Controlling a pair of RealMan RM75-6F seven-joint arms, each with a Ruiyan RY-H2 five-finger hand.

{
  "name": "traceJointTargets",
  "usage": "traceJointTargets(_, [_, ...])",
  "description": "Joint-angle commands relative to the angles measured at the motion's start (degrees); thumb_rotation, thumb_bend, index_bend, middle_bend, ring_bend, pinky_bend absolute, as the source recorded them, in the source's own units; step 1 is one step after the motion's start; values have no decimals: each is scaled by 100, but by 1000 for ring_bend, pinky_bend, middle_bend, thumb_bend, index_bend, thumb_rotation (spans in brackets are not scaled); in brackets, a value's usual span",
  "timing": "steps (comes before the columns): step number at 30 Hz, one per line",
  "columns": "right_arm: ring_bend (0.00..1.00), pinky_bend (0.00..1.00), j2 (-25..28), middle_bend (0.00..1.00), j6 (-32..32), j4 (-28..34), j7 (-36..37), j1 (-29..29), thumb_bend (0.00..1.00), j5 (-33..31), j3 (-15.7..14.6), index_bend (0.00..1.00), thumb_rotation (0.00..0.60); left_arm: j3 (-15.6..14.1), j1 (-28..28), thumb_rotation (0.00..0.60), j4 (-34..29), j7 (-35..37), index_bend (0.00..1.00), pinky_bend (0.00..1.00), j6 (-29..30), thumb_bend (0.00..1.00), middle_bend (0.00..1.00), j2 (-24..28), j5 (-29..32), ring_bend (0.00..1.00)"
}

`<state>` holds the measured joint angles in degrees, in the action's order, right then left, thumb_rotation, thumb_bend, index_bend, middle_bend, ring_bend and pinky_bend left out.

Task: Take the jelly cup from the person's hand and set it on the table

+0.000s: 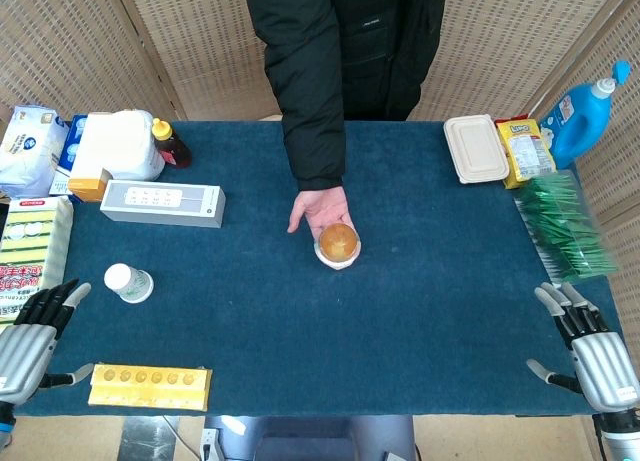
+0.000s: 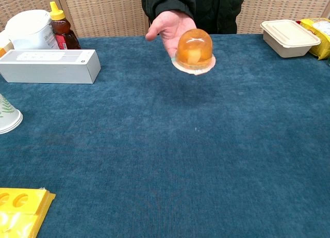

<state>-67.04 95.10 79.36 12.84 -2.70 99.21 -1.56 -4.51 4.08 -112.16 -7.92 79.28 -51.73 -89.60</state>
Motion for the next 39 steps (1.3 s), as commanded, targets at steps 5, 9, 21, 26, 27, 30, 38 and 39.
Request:
traceJointTargets(5, [29, 146, -35, 90, -38, -19, -4, -13, 67, -25, 7, 75, 600, 2, -5, 600, -6, 65, 0, 39, 22, 88, 0, 28, -21, 0])
traceJointTargets(9, [29, 147, 1, 90, -107, 162, -46, -134, 67, 12, 79, 75, 600, 8, -30, 600, -6, 152, 0, 39, 84, 88, 0, 55, -38, 0])
traceJointTargets(21, [57, 189, 554, 93, -1946, 1846, -672, -1861, 70, -140, 967, 86, 600, -8, -48, 600, 31, 284, 0, 39, 117, 89, 0, 108, -96, 0])
traceJointTargets(26, [66, 221, 410, 108, -2841, 2252, -1145, -2525, 76, -584, 1290, 92, 600, 28, -23, 600, 45, 377, 0, 39, 79, 88, 0, 142, -5, 0])
traceJointTargets(27, [69, 226, 359, 111, -2991, 2297, -1253, -2642, 79, -694, 1353, 96, 600, 33, -15, 600, 47, 393, 0, 39, 64, 88, 0, 148, 10, 0])
traceJointTargets(30, [74, 233, 160, 117, -3355, 2417, -1598, -2959, 88, -1049, 1525, 101, 600, 43, -2, 600, 54, 450, 0, 39, 43, 89, 0, 181, 38, 0])
traceJointTargets(38, [120, 274, -555, 150, -4206, 2313, -2358, -3766, 98, -1964, 1770, 138, 600, 87, 15, 600, 80, 577, 0, 39, 27, 89, 0, 226, 123, 0])
traceJointTargets(39, [122, 275, -629, 152, -4302, 2266, -2443, -3853, 98, -2099, 1788, 140, 600, 87, 16, 600, 84, 585, 0, 39, 26, 89, 0, 228, 120, 0])
